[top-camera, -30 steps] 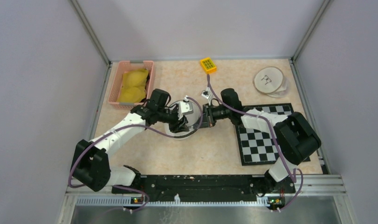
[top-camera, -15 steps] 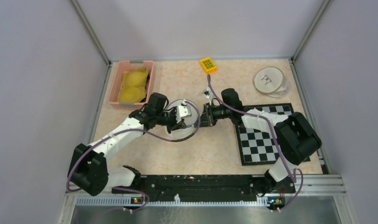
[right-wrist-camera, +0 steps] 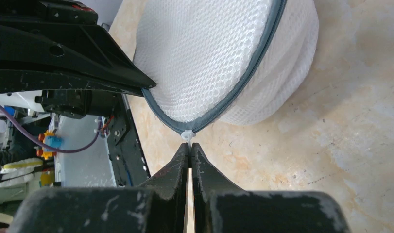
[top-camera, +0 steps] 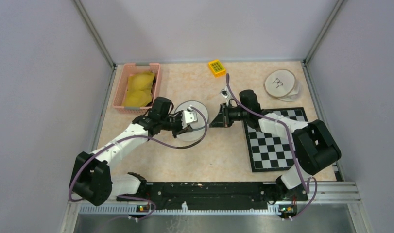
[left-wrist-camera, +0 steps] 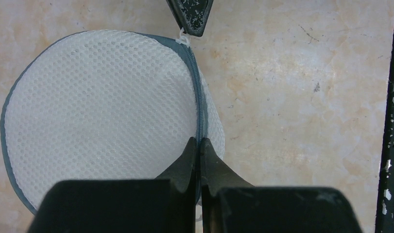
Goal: Unzip the laundry bag and remove the bra
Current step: Unzip the laundry bag at the center of the board.
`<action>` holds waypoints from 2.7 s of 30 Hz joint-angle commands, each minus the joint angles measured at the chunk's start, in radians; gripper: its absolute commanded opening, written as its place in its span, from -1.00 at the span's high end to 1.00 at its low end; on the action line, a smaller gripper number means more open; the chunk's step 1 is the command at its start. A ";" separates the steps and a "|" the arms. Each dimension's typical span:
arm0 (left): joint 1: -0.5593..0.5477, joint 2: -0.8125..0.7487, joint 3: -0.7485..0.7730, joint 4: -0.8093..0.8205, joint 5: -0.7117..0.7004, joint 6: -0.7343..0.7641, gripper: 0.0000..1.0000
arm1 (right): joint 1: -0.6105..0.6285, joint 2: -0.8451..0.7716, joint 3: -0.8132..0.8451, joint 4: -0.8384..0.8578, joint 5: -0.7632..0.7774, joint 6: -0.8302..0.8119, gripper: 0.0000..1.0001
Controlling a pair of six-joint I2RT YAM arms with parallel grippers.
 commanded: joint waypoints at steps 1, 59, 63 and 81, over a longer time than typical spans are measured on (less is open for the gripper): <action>0.019 -0.013 -0.001 0.024 0.018 0.065 1.00 | -0.026 -0.083 -0.012 0.018 0.006 -0.015 1.00; 0.003 -0.001 0.001 0.075 -0.102 0.063 1.00 | -0.033 -0.056 -0.040 0.063 0.019 -0.006 1.00; 0.035 0.014 0.025 0.096 -0.078 0.010 1.00 | -0.028 -0.060 -0.039 0.077 -0.007 0.009 1.00; 0.016 0.021 0.167 0.010 0.131 0.020 0.02 | 0.002 -0.031 -0.035 0.135 -0.021 0.075 1.00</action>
